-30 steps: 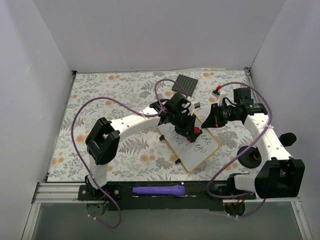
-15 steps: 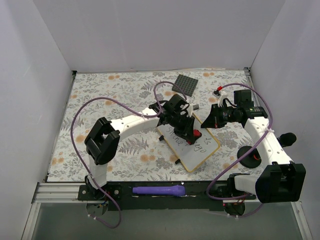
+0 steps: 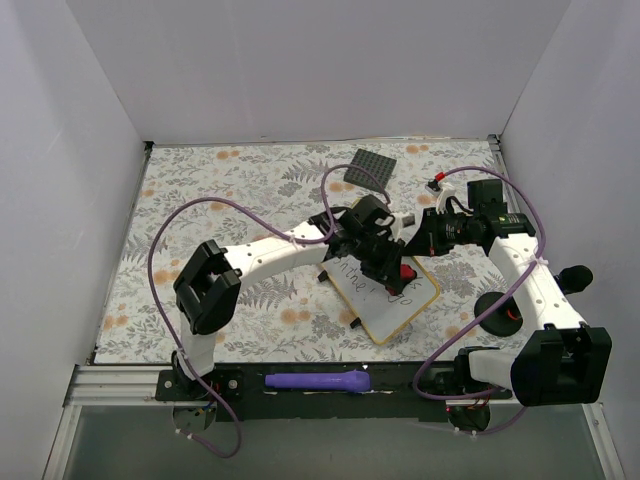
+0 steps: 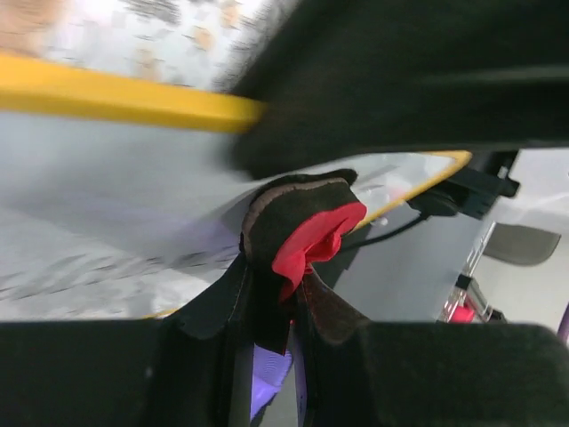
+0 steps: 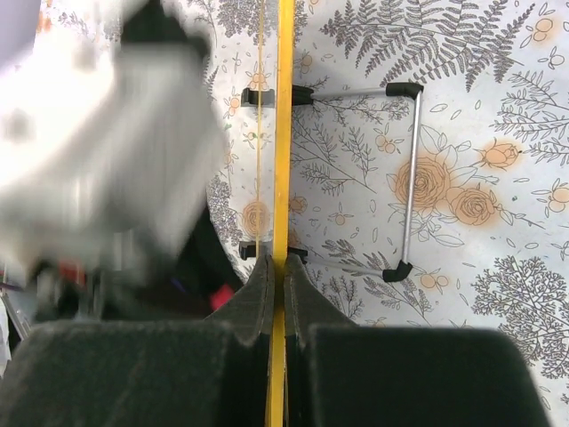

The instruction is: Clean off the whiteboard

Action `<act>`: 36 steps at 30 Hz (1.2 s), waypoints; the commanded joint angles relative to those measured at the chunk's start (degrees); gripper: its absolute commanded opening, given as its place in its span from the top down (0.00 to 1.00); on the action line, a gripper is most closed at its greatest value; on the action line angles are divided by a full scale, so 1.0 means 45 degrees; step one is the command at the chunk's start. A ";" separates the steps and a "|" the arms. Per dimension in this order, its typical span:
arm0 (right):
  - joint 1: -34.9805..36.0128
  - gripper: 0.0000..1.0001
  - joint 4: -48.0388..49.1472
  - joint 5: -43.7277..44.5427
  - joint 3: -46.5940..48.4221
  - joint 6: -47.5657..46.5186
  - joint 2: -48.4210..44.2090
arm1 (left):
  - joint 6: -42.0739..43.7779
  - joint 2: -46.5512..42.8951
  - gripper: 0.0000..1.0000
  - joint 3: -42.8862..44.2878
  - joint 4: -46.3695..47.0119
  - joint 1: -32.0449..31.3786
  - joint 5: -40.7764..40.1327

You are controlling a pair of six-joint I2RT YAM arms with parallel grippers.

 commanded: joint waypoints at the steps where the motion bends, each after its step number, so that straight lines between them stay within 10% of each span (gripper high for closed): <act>1: 0.0302 0.99 0.0024 -0.0926 -0.0280 0.0205 -0.0320 | -0.0299 0.0214 1.00 0.0508 0.0567 -0.1003 -0.0128; 36: 0.0302 0.99 0.0355 -0.0321 -0.1022 0.1240 -0.0848 | -0.0809 0.0019 1.00 0.1171 0.0411 -0.1023 -0.5225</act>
